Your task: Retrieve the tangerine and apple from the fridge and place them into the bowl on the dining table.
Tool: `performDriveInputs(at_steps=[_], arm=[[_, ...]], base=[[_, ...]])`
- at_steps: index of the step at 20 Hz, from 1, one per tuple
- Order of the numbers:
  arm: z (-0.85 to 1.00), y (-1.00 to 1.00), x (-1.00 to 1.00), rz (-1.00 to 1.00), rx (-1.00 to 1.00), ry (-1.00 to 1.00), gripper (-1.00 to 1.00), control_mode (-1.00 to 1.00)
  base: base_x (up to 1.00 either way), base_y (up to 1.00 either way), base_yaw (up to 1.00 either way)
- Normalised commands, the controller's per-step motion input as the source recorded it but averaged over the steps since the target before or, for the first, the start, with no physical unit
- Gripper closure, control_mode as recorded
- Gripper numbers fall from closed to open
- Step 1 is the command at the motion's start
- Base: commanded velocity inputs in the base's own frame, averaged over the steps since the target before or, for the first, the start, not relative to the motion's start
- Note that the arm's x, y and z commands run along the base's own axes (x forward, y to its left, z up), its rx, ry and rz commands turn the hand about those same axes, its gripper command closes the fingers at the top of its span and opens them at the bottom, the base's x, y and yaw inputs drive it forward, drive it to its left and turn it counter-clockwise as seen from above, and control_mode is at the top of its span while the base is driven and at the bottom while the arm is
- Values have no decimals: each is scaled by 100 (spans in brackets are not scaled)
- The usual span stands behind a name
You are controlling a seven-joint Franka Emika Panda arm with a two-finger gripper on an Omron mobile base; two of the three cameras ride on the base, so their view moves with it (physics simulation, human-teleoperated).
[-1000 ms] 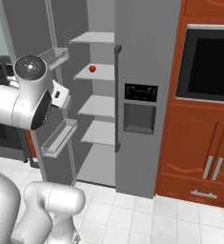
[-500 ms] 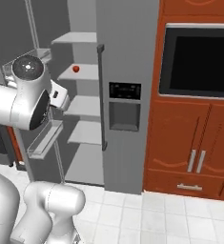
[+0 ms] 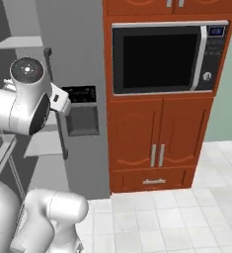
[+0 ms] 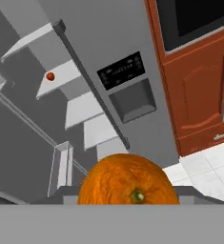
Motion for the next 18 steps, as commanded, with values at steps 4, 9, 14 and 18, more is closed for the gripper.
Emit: performDriveInputs(at_steps=[4,9,14,18], arm=[[0,0,0,0,0,0,100,100],[0,0,0,0,0,0,100,100],[0,0,0,0,0,0,100,100],[0,0,0,0,0,0,100,100]], base=[[-65,-7,-61],[-72,-12,-60],[-74,-14,-59],[-73,-19,-58]])
